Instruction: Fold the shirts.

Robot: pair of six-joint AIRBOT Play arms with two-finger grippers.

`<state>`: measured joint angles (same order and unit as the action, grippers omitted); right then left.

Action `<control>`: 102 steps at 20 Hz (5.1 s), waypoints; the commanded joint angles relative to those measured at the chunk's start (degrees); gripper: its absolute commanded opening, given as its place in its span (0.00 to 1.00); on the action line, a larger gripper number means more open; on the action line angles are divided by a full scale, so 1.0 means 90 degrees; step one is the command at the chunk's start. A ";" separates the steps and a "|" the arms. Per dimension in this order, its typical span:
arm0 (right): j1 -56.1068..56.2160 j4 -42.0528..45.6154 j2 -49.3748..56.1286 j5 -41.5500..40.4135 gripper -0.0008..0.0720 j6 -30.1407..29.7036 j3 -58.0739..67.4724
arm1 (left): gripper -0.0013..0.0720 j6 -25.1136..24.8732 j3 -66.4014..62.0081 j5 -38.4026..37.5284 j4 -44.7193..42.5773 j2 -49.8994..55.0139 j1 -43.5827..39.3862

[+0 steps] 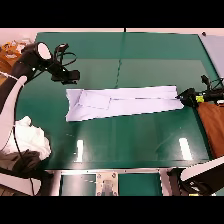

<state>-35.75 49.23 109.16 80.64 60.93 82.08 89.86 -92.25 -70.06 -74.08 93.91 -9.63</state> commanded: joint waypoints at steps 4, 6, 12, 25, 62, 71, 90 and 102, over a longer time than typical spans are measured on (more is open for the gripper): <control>0.0262 -0.0474 0.0503 0.0097 0.37 -0.0474 0.0464 | 0.07 -0.0041 -0.0007 0.0287 0.0391 0.0002 0.0000; 0.0430 -0.0478 0.0505 0.0102 0.11 -0.0471 0.0724 | 0.07 -0.0046 -0.0007 0.0323 0.0549 0.0002 0.0000; 0.0624 -0.0792 -0.0304 0.1015 0.03 -0.0136 0.1022 | 0.05 -0.0381 -0.0007 0.0488 0.1394 0.0068 -0.0357; 0.0952 -0.0809 -0.3871 0.1931 0.03 0.1231 0.1018 | 0.05 -0.1207 -0.0027 0.3966 0.4821 0.2346 -0.3840; 0.5153 -0.1149 -0.0971 -0.0304 0.03 0.1853 0.1214 | 0.05 -0.0826 -0.3169 -0.2147 0.1773 0.1027 0.1367; 0.2885 0.0002 -0.2429 -0.1778 0.78 0.2055 -0.2314 | 0.05 -0.0823 -0.3169 -0.2091 0.1761 0.1027 0.1367; 0.3041 -0.1868 -0.3164 -0.1766 0.03 0.2341 0.0335 | 0.05 -0.0823 -0.3169 -0.2242 0.1766 0.1027 0.1362; -0.2050 -0.0690 -0.3526 -0.1494 0.03 0.4724 0.1702 | 0.05 -0.0826 -0.3169 -0.2460 0.1768 0.1027 0.1362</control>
<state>-45.76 37.93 77.30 66.67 99.96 96.79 82.43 -120.70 -92.14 -58.17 103.18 2.63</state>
